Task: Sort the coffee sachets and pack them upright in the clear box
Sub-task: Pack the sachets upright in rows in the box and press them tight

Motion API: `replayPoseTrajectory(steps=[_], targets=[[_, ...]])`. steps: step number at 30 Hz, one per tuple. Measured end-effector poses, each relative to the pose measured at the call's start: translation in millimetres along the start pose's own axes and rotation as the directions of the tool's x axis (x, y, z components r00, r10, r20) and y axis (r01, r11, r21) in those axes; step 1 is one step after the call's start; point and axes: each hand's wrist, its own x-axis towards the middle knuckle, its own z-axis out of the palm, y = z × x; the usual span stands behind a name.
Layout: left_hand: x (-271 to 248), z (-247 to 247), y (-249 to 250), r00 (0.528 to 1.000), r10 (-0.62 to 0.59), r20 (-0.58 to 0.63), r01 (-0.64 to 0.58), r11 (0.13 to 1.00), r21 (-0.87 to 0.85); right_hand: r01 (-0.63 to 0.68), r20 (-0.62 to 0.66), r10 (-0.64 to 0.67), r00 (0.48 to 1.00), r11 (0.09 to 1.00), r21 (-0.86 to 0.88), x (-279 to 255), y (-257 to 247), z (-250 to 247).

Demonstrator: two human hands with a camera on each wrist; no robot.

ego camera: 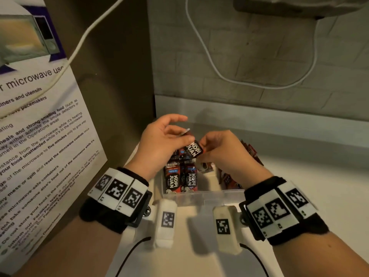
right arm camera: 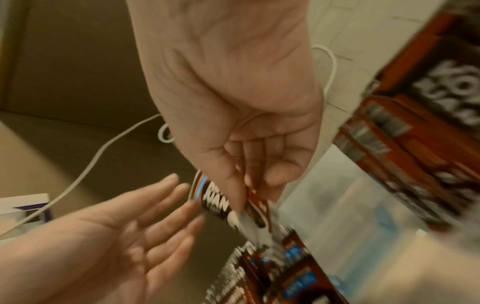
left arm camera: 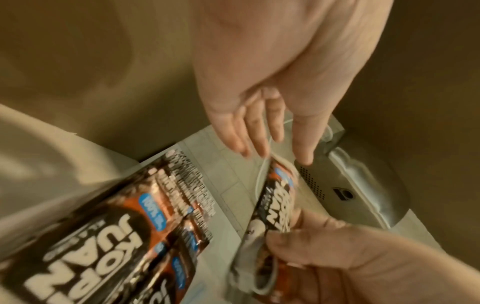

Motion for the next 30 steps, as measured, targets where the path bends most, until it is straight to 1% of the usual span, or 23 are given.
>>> replayPoseTrajectory(steps=[2,3,4,5,7,9,12,14,15,16,20,25,30], targets=[[3.0,-2.3,-9.9,0.986,-0.005,-0.166,0.013,0.999,0.049,-0.106,-0.024,0.108,0.994,0.991,0.079,0.5,10.0,0.9],[2.7,-4.9,-15.4,0.970,-0.033,-0.242,0.050,0.997,0.066,-0.167,-0.001,0.168,0.986,0.978,0.124,-0.3,14.2,1.5],[0.8,-7.5,-20.8,0.952,-0.080,-0.296,0.102,0.993,0.059,-0.218,0.034,0.215,0.976,0.964,0.153,-0.5,17.8,2.6],[-3.1,-9.4,-26.1,0.938,-0.154,-0.310,0.172,0.985,0.032,-0.256,0.074,0.247,0.966,0.956,0.145,-0.9,20.3,4.2],[-15.5,-9.1,-36.7,0.914,-0.321,-0.248,0.323,0.946,-0.034,-0.306,0.149,0.296,0.943,0.951,0.044,-1.1,21.2,10.1],[-27.9,-6.3,-49.7,0.883,-0.439,-0.168,0.432,0.898,-0.078,-0.333,0.176,0.333,0.926,0.942,-0.031,1.8,22.2,19.3],[-37.6,-0.2,-64.0,0.853,-0.513,-0.093,0.510,0.858,-0.057,-0.358,0.151,0.373,0.916,0.926,-0.117,7.7,24.0,35.9],[-39.0,4.3,-69.1,0.852,-0.517,-0.084,0.517,0.856,-0.032,-0.324,0.103,0.362,0.927,0.906,-0.272,8.1,25.3,43.8],[-39.0,6.5,-69.6,0.857,-0.509,-0.082,0.509,0.861,-0.019,-0.314,0.071,0.354,0.933,0.893,-0.321,7.0,25.5,45.8],[-38.7,8.3,-69.9,0.863,-0.498,-0.081,0.499,0.867,-0.011,-0.315,0.054,0.352,0.935,0.888,-0.336,5.5,25.3,46.9],[-38.4,13.5,-65.0,0.876,-0.480,-0.040,0.480,0.877,-0.003,-0.309,0.071,0.351,0.934,0.890,-0.334,3.1,26.3,49.0],[-36.1,14.3,-65.3,0.883,-0.465,-0.057,0.467,0.884,0.028,-0.237,0.141,0.292,0.946,0.919,-0.315,7.0,24.7,52.0],[-33.5,12.7,-69.7,0.887,-0.455,-0.082,0.458,0.888,0.032,-0.209,0.144,0.257,0.956,0.936,-0.283,9.2,28.1,56.5]])
